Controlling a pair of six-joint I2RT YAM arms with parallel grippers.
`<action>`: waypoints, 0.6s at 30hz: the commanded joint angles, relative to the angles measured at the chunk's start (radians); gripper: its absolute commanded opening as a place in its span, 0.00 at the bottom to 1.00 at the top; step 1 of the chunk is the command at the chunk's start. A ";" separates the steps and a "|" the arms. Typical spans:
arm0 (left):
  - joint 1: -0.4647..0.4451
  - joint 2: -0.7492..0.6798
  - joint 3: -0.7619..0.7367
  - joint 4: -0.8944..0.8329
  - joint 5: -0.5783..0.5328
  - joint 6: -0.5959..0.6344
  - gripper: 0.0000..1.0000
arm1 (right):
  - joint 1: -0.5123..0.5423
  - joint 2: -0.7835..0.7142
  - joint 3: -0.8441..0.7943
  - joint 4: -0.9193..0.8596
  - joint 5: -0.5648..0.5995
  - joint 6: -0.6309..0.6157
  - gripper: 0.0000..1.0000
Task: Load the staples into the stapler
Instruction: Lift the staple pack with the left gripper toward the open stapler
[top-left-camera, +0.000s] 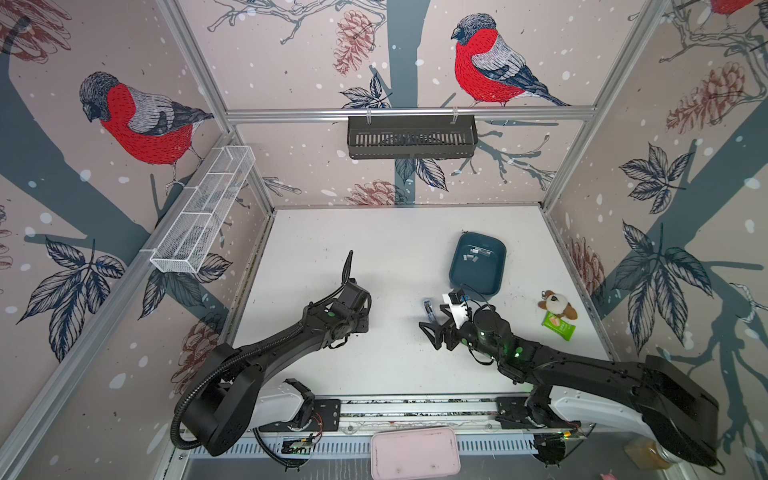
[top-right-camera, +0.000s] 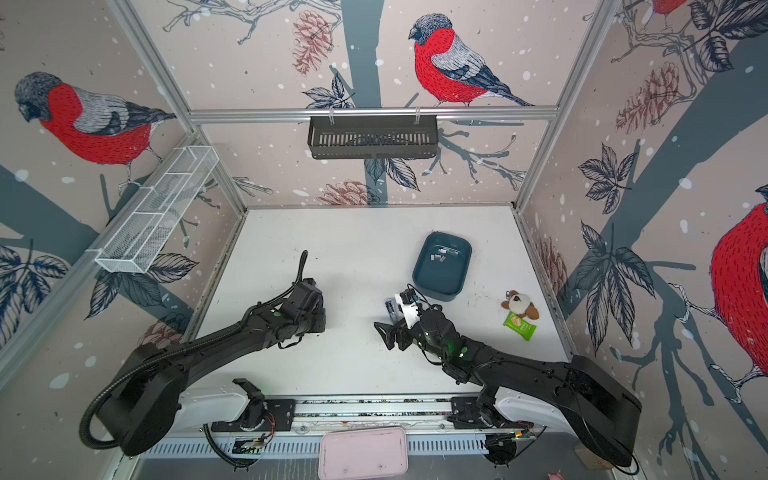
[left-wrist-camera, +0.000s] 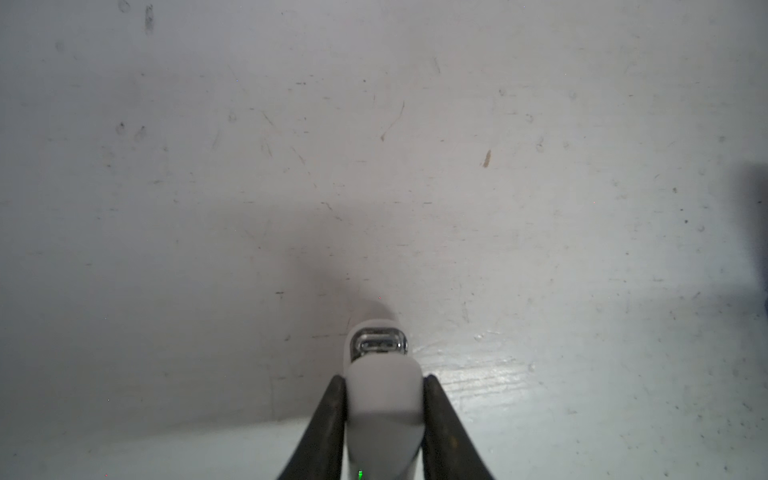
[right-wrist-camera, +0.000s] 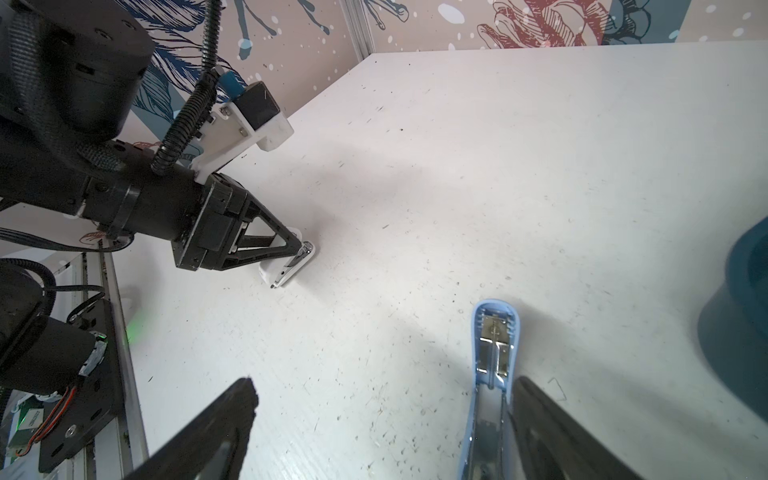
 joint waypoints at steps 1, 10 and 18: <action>-0.009 -0.016 -0.005 0.015 0.009 0.027 0.28 | -0.003 -0.009 0.004 0.016 -0.001 0.011 0.96; -0.104 -0.092 -0.020 0.086 0.080 0.062 0.28 | -0.019 -0.030 0.025 -0.057 0.019 0.070 0.93; -0.126 -0.183 -0.070 0.211 0.313 0.098 0.28 | -0.014 -0.113 0.080 -0.231 0.047 0.103 0.93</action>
